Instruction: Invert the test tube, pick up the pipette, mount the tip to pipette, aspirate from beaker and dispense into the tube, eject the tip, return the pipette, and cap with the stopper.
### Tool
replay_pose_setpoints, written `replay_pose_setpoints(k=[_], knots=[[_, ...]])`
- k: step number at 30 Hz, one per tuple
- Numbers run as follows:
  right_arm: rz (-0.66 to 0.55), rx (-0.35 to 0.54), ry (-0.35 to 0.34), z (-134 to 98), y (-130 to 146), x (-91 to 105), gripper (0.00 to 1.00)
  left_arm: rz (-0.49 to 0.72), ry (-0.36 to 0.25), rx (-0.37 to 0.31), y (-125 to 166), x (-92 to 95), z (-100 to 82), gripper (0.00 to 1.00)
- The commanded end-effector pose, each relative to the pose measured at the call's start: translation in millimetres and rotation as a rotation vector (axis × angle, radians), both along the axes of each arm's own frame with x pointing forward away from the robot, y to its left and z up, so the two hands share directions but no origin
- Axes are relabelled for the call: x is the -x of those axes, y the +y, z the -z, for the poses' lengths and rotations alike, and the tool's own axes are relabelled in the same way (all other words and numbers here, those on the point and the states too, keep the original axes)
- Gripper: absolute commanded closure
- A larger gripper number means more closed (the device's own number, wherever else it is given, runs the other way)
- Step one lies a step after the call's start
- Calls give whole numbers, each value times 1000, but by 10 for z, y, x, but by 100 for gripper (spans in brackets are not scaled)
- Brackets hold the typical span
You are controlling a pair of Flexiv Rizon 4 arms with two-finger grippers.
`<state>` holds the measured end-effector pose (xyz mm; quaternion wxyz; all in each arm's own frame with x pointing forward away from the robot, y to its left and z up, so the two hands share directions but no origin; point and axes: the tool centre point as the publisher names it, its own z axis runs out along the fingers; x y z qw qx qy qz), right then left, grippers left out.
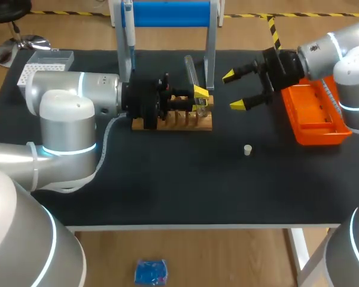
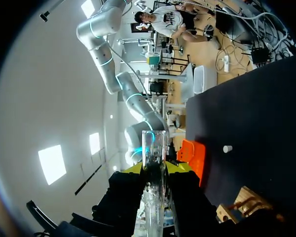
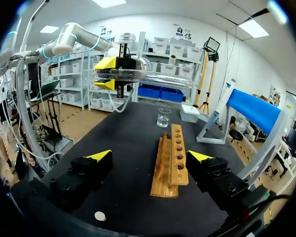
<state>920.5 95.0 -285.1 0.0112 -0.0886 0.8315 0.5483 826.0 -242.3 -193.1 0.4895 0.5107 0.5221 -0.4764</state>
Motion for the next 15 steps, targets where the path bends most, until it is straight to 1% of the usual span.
replay_pose_setpoints(k=[1, 15], knots=[[4, 8, -2, 29, -6, -25, 0, -4, -4, 2, -10, 6, 5, 100], [6, -1, 5, 32, -12, -34, 0, -4, -4, 2, -10, 6, 5, 100]])
